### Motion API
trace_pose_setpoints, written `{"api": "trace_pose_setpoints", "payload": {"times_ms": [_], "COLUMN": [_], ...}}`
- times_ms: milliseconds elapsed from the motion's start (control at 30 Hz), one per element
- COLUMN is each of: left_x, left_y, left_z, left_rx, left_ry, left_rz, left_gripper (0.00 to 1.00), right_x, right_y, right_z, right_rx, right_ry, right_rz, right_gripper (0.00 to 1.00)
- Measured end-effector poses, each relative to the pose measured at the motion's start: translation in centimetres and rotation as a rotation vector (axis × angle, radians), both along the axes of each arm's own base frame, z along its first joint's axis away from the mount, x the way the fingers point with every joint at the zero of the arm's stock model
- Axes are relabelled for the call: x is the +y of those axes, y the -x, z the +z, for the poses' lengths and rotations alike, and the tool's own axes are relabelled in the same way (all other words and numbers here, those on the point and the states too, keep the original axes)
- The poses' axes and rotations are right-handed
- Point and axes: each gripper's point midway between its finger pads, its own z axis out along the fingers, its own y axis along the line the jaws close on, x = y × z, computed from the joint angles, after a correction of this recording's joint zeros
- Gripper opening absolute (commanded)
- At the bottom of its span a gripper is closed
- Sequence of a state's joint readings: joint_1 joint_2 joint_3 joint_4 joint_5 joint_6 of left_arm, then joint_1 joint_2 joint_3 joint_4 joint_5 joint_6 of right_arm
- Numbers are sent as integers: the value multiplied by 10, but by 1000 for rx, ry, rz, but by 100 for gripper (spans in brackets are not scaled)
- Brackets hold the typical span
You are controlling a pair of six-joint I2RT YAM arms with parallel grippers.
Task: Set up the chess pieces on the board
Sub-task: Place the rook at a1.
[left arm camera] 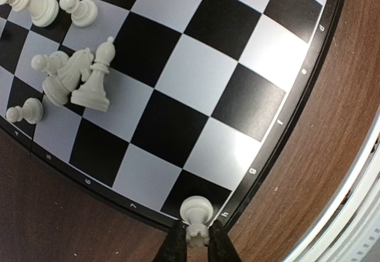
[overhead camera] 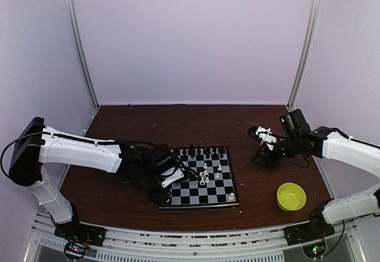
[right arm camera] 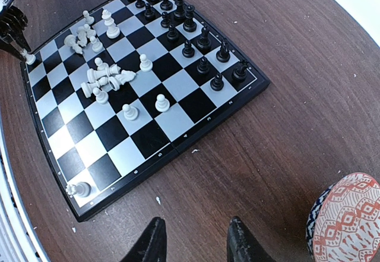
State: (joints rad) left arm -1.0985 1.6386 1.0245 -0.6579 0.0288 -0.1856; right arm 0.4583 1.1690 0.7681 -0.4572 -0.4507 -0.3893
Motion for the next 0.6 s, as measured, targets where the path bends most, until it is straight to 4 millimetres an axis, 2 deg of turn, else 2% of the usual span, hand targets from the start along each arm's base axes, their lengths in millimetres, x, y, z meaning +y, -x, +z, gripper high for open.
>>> {"api": "trace_pose_setpoints", "payload": {"times_ms": [100, 267, 467, 567, 600], "left_x": [2, 2, 3, 0, -5], "left_y": [1, 1, 1, -3, -8], "left_z": [-1, -3, -2, 10, 22], "left_rx": [3, 5, 10, -8, -32], "left_ry": [-6, -9, -21, -20, -2], "left_rz": [0, 0, 3, 1, -1], "left_gripper": [13, 26, 34, 34, 34], "right_x": [0, 0, 0, 0, 0], "right_y": [0, 0, 0, 0, 0], "right_z": [0, 0, 0, -1, -1], "right_rx": [0, 1, 2, 3, 3], "right_ry": [0, 1, 1, 2, 2], "right_rz": [0, 0, 0, 0, 0], "right_gripper": [35, 35, 35, 35, 35]}}
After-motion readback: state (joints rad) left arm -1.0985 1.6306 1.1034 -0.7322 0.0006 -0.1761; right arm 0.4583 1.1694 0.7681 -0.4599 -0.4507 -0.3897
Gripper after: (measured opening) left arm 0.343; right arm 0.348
